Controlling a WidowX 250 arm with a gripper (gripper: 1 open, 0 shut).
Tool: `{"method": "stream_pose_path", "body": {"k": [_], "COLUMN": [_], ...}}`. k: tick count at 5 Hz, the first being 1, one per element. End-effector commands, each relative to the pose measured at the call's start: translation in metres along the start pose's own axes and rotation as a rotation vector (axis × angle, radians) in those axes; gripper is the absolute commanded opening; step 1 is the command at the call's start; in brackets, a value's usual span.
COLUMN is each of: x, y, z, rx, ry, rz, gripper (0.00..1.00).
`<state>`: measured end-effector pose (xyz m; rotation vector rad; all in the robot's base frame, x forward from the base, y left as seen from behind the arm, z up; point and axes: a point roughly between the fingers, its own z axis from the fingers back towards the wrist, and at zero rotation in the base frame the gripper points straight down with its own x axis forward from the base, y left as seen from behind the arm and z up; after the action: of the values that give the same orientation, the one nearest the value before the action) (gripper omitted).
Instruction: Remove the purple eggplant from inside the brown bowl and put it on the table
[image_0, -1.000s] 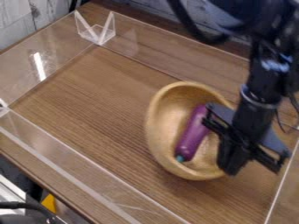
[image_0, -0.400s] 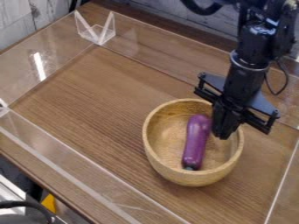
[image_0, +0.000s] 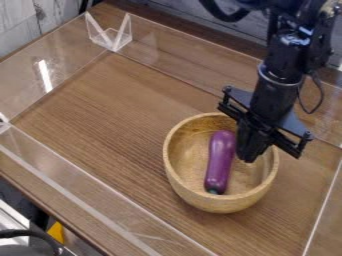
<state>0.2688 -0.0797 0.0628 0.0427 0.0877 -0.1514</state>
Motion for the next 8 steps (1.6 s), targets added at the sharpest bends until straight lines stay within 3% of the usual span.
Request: {"method": "stream_pose_path", "body": {"k": [1, 2, 5, 6, 8], "x": [0.004, 0.003, -0.001, -0.009, -0.019], "y": [0.011, 0.019, 0.036, 0.034, 0.015], "z": [0.018, 0.020, 0.059, 0.065, 0.064], "rx": [-0.006, -0.005, -0.019, -0.021, -0.016], "ry": [-0.081, -0.095, -0.118, -0.112, -0.093], "rz": [0.036, 0.062, 0.235, 0.294, 0.278], "gripper": [0.00, 0.00, 0.00, 1.00, 1.00]}}
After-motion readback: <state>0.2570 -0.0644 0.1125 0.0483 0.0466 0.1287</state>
